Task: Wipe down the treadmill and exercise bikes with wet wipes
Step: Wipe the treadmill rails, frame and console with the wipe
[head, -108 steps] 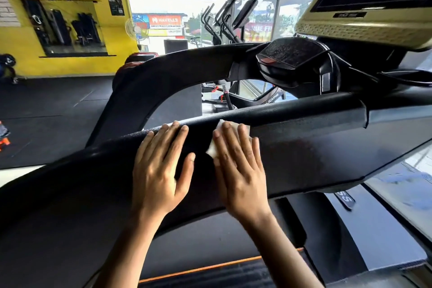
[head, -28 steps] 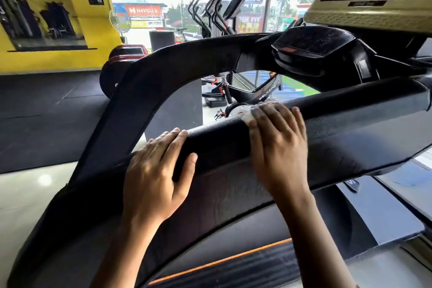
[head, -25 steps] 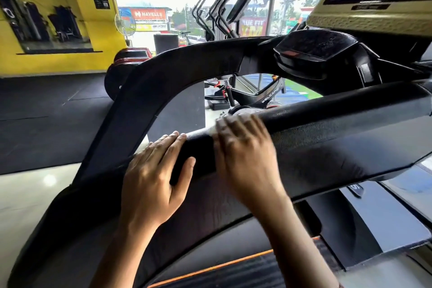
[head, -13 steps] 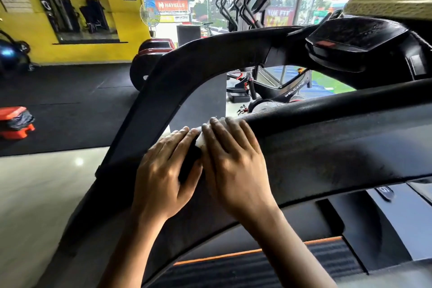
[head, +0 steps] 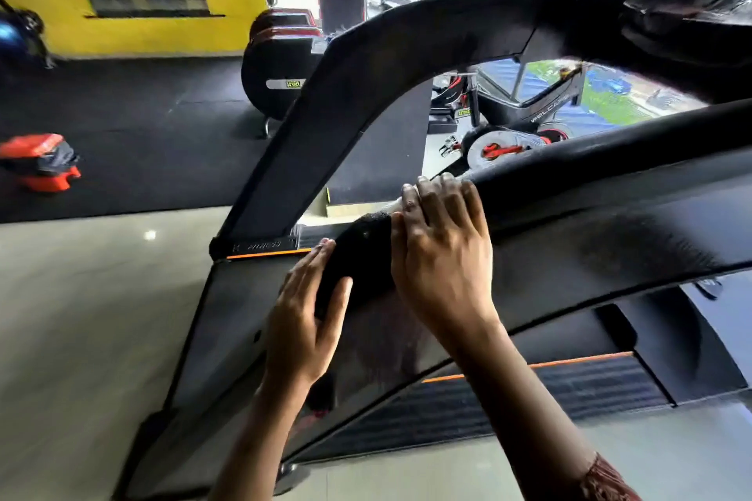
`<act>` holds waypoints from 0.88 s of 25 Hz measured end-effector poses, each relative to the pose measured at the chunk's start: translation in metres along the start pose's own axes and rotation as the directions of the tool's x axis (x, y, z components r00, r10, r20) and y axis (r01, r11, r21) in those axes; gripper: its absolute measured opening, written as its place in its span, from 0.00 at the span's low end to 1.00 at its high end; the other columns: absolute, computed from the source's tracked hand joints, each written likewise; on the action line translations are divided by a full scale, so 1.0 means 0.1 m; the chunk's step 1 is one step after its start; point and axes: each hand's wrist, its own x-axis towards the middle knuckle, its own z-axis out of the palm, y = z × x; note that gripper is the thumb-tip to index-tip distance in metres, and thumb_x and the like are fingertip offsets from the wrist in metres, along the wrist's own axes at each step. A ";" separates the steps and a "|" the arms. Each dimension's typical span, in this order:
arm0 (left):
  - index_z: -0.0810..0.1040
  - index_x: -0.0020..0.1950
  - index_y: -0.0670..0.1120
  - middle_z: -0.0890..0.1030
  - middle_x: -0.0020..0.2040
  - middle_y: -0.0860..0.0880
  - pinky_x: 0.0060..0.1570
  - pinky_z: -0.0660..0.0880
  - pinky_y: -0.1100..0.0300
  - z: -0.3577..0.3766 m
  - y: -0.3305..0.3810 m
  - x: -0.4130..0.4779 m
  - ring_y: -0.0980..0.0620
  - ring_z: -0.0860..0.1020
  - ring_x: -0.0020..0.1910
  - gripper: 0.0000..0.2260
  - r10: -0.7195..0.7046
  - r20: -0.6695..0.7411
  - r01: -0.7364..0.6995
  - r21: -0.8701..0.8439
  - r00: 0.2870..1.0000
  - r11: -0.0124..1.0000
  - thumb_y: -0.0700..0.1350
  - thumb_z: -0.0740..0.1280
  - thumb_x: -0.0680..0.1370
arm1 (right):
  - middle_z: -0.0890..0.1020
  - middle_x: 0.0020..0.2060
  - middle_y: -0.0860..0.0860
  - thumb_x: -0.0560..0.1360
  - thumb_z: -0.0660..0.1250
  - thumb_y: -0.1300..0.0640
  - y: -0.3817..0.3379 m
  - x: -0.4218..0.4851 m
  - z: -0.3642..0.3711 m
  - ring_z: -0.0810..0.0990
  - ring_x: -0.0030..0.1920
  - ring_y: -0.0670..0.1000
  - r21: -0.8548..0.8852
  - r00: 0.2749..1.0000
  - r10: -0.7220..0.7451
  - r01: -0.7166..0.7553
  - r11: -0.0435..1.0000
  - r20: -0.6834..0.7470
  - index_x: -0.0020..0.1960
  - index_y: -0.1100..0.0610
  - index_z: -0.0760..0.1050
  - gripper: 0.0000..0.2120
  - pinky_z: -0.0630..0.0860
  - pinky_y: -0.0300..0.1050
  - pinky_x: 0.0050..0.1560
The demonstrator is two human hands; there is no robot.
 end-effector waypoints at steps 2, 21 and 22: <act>0.71 0.68 0.38 0.72 0.67 0.47 0.68 0.65 0.62 -0.05 -0.21 -0.17 0.50 0.71 0.66 0.26 -0.009 0.026 0.011 -0.046 1.000 0.999 0.58 0.55 0.82 | 0.80 0.57 0.62 0.79 0.58 0.57 -0.23 -0.06 0.07 0.76 0.61 0.63 -0.010 1.000 -0.006 0.006 1.000 0.007 0.58 0.65 0.79 0.17 0.62 0.55 0.69; 0.67 0.70 0.35 0.69 0.70 0.42 0.71 0.61 0.58 -0.30 -1.12 -1.03 0.47 0.66 0.70 0.28 -0.107 0.137 0.118 -0.075 0.985 0.990 0.57 0.54 0.82 | 0.76 0.63 0.61 0.76 0.59 0.61 -1.18 -1.10 0.69 0.70 0.68 0.62 0.023 0.911 -0.371 0.373 0.928 0.178 0.61 0.65 0.77 0.17 0.52 0.54 0.75; 0.66 0.71 0.34 0.68 0.70 0.42 0.71 0.62 0.56 -0.30 -1.14 -1.04 0.46 0.66 0.70 0.28 -0.077 0.150 0.091 -0.086 0.986 0.992 0.57 0.53 0.82 | 0.75 0.65 0.60 0.76 0.58 0.61 -1.21 -1.23 0.75 0.69 0.70 0.60 0.051 0.865 -0.451 0.452 0.891 0.219 0.63 0.64 0.76 0.19 0.51 0.53 0.75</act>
